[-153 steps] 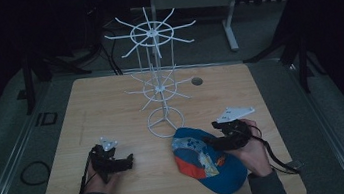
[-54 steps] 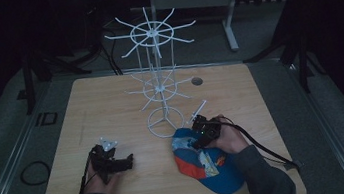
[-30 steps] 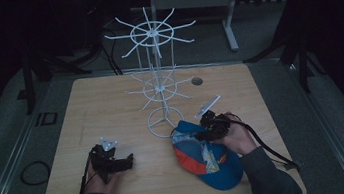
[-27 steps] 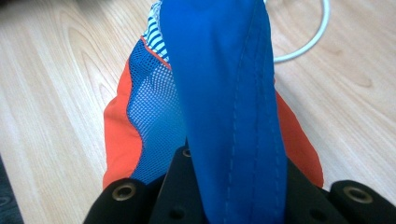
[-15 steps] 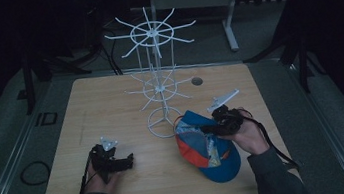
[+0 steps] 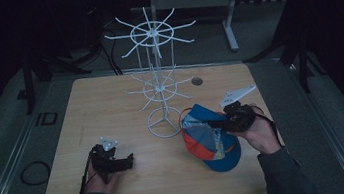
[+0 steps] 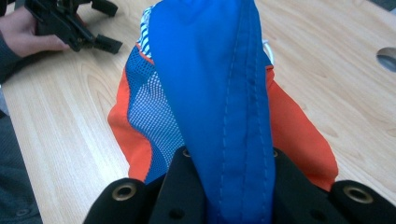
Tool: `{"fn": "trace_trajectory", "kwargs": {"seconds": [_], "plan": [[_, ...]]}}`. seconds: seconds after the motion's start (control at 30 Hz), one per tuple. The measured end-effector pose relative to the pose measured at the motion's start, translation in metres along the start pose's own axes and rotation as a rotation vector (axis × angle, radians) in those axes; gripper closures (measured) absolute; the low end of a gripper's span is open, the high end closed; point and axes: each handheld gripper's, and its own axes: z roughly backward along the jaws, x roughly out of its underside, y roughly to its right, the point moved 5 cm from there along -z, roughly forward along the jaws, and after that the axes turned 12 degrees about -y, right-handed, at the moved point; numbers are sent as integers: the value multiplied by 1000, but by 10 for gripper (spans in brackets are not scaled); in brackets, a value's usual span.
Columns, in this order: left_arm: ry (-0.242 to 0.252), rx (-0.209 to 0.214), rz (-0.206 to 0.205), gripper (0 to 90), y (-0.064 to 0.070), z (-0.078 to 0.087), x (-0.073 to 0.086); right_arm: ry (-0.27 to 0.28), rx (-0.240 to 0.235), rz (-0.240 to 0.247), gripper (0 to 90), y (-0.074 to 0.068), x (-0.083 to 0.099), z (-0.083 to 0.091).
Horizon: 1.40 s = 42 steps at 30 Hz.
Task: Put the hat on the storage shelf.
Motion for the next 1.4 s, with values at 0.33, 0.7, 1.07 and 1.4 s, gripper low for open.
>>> {"fn": "trace_trajectory", "kwargs": {"seconds": [0.33, 0.7, 1.07, 1.4], "plan": [[0, -1, -2, 1, 0, 0, 0, 52, 19, -12, 876, 4, -1, 14], [0, -1, -2, 1, 0, 0, 0, 100, 33, -30, 875, 7, 0, 24], [0, -1, -2, 1, 0, 0, 0, 139, 42, -55, 875, 12, 5, 35], [0, -1, -2, 1, 0, 0, 0, 167, 50, -70, 875, 16, 8, 42]]}}
